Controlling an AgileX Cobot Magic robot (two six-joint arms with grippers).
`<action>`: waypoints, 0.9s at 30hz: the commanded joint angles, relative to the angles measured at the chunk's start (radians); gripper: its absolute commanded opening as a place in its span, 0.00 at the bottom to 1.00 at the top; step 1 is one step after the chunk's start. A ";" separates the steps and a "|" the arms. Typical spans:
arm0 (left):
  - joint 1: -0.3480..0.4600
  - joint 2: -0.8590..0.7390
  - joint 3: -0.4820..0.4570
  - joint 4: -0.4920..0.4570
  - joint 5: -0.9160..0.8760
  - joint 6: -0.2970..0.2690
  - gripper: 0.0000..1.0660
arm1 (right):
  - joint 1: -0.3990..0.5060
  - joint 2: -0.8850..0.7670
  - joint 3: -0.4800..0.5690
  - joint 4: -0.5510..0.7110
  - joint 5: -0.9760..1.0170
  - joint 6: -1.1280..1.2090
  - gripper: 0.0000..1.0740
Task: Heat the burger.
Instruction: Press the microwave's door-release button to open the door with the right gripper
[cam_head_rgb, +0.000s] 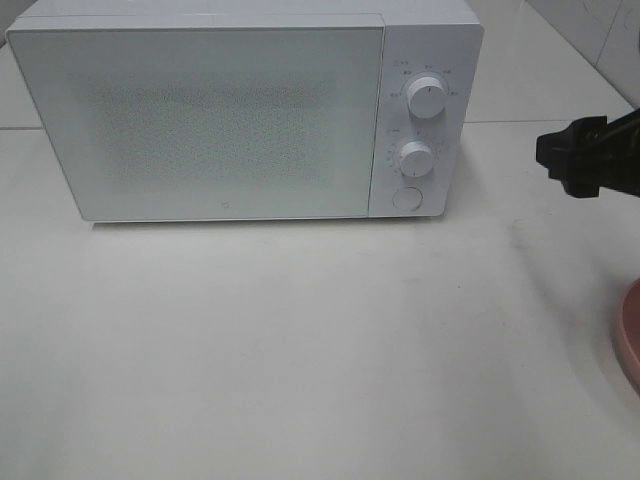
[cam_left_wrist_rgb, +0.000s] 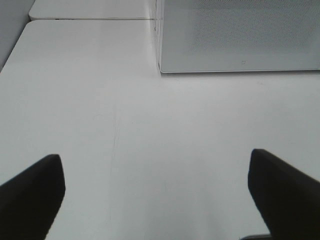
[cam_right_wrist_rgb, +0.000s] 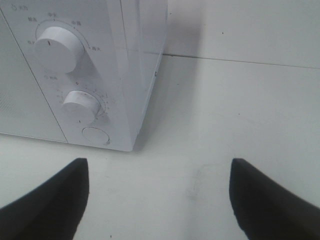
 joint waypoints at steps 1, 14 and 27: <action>-0.005 -0.023 0.003 -0.003 -0.014 -0.003 0.85 | -0.004 0.028 0.030 0.002 -0.112 -0.023 0.70; -0.005 -0.023 0.003 -0.003 -0.014 -0.003 0.85 | 0.002 0.172 0.177 0.115 -0.496 -0.063 0.70; -0.005 -0.023 0.003 -0.003 -0.014 -0.003 0.85 | 0.349 0.337 0.197 0.534 -0.746 -0.360 0.70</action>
